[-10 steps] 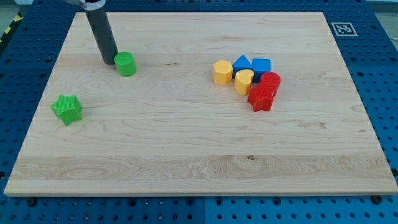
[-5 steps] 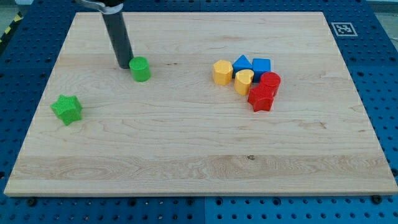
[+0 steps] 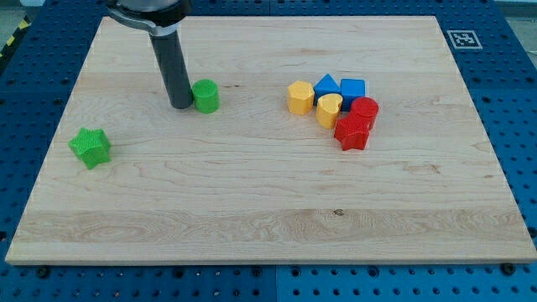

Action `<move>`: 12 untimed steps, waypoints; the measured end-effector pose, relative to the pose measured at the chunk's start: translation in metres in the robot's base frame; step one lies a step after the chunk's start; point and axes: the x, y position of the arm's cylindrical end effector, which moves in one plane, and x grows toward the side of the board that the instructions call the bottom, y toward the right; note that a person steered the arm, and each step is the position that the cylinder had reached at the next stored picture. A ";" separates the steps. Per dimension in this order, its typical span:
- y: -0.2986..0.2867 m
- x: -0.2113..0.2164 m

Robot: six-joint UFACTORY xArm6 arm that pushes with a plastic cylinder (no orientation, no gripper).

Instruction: Push the green circle to the bottom left of the yellow hexagon

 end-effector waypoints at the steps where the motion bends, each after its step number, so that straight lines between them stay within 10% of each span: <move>1: 0.019 0.000; 12: 0.064 0.011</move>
